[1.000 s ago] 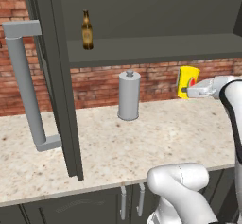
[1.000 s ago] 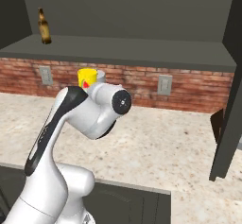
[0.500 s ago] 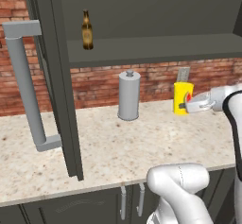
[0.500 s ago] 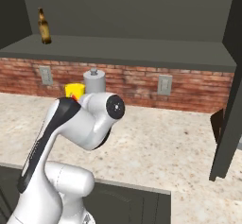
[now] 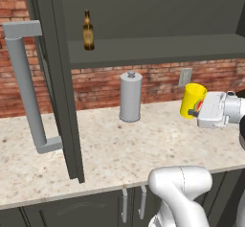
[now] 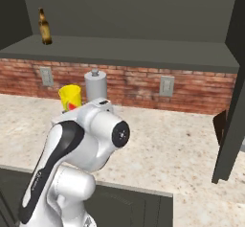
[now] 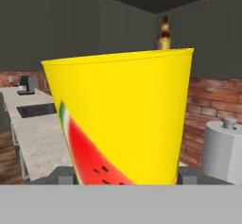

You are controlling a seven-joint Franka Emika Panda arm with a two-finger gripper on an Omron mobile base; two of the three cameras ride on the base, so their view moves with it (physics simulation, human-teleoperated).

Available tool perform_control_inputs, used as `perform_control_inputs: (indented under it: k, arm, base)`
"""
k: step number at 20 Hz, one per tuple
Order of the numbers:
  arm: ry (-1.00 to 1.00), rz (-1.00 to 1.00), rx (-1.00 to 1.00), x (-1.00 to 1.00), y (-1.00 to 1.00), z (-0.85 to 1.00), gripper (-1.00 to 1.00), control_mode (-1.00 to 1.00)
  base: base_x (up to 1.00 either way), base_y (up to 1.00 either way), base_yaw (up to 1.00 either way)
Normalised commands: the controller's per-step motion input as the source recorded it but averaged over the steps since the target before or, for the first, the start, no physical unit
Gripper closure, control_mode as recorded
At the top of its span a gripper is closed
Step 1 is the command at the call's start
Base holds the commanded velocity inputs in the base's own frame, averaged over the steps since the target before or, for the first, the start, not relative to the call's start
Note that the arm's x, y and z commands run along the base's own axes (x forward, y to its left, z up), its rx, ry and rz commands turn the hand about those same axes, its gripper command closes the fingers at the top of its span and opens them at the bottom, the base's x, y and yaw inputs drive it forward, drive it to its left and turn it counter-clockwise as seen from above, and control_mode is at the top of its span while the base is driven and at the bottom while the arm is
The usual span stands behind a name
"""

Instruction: Open the cabinet directly in front. Then move the beer and the cup to the dining counter with the jar on it.

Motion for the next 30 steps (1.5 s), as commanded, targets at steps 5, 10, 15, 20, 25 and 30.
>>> perform_control_inputs:
  k: [5, 10, 15, 20, 25, 30]
  arm:
    - [-0.22, 0.0, 0.0, 0.0, 0.0, 0.0, 1.0, -1.0]
    - [0.0, 0.0, 0.0, 0.0, 0.0, 0.0, 1.0, -1.0]
    - [0.0, 0.0, 0.0, 0.0, 0.0, 0.0, 1.0, -1.0]
    - [0.0, 0.0, 0.0, 0.0, 0.0, 0.0, 1.0, 1.0]
    - [0.0, 0.0, 0.0, 0.0, 0.0, 0.0, 1.0, 1.0]
    - [0.0, 0.0, 0.0, 0.0, 0.0, 0.0, 1.0, 1.0]
  base:
    - [0.0, 0.0, 0.0]
    - [0.0, 0.0, 0.0]
    - [0.0, 0.0, 0.0]
    - [-0.36, 0.01, 0.07]
    - [-0.48, 0.17, 0.36]
    - [-0.27, 0.22, 0.44]
